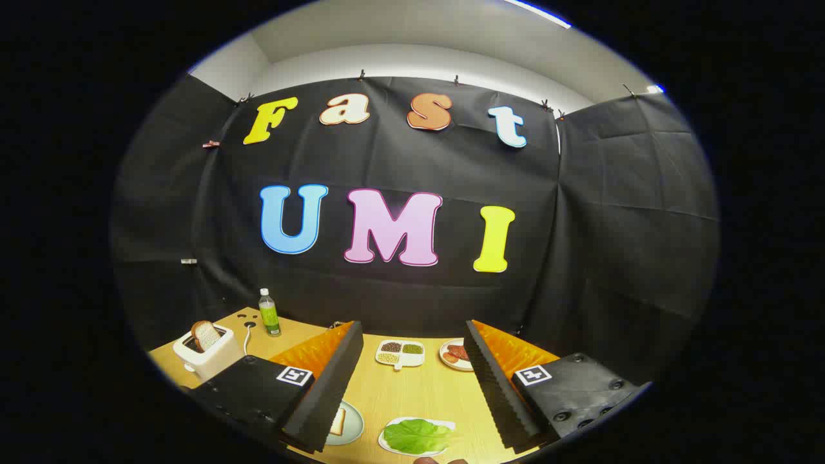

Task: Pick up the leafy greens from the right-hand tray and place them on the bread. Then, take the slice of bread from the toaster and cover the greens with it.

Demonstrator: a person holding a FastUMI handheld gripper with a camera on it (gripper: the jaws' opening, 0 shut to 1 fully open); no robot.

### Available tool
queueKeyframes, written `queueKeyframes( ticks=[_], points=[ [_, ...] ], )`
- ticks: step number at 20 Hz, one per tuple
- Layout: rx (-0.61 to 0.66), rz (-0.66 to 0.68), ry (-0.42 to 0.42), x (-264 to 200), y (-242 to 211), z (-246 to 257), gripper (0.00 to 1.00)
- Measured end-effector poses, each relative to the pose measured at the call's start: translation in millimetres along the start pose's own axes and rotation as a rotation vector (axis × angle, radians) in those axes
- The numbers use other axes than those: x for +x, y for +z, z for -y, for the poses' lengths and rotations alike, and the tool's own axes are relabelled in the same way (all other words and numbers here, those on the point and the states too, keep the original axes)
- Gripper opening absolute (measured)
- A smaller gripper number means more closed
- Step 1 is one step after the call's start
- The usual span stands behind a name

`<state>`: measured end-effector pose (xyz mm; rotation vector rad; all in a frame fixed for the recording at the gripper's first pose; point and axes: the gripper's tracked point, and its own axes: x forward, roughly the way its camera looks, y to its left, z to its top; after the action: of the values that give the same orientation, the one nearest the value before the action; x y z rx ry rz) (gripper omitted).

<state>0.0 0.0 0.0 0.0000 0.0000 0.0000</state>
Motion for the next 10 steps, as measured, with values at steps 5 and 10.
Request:
queueKeyframes(
  ticks=[5,10],
  points=[
    [-0.005,-0.032,0.032,2.9,-3.7,1.9,0.98],
    [-0.004,-0.040,0.055,1.3,-12.5,2.3,0.98]
  ],
)
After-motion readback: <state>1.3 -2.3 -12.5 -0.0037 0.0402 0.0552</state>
